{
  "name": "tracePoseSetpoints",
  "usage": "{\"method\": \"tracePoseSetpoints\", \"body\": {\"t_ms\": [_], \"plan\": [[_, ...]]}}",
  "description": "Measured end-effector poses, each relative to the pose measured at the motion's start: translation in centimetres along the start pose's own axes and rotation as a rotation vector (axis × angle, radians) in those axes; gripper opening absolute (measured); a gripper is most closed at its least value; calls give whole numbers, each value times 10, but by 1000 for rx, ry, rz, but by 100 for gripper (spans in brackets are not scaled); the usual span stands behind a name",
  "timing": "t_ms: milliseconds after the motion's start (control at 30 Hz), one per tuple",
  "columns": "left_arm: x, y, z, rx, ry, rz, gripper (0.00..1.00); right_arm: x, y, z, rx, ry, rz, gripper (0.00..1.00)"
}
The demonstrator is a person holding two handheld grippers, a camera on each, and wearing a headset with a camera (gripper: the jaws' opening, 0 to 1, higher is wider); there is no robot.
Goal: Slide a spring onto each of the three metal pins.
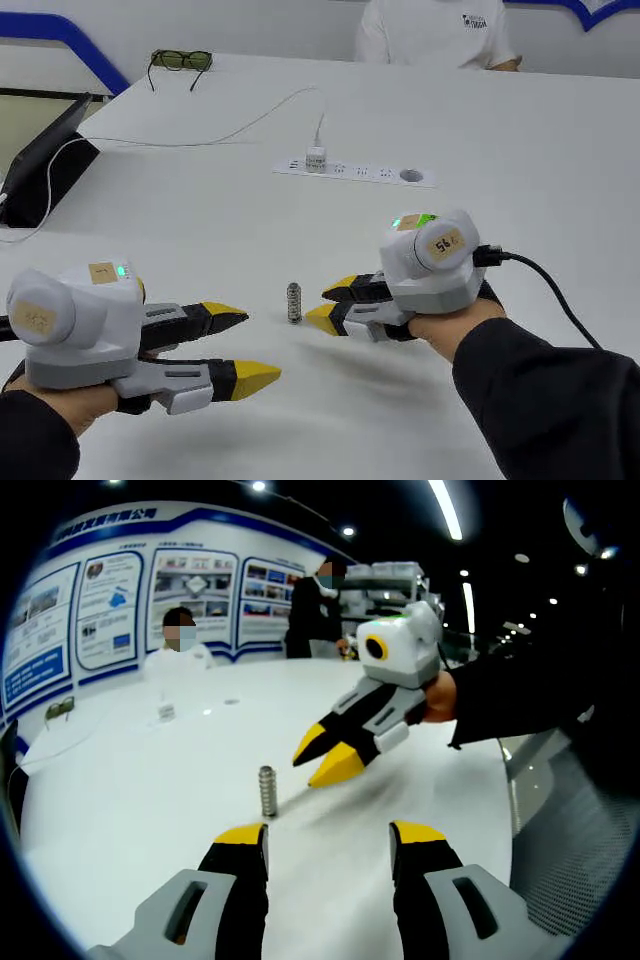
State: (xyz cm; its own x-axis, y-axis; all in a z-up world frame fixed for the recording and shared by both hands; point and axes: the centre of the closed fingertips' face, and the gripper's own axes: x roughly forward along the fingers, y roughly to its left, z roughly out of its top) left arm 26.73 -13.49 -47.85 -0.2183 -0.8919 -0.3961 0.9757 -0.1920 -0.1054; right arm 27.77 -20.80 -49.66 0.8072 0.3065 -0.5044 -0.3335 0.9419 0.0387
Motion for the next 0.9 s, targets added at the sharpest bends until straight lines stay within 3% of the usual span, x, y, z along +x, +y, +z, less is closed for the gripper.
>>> {"method": "tracePoseSetpoints", "body": {"t_ms": [533,900], "plan": [[4,-4,4,9,2,-3,52,-44,6,-13,-11,-9,-36,24],[4,-4,5,14,4,-2,53,-74,-2,-24,-6,-16,-82,26]]}}
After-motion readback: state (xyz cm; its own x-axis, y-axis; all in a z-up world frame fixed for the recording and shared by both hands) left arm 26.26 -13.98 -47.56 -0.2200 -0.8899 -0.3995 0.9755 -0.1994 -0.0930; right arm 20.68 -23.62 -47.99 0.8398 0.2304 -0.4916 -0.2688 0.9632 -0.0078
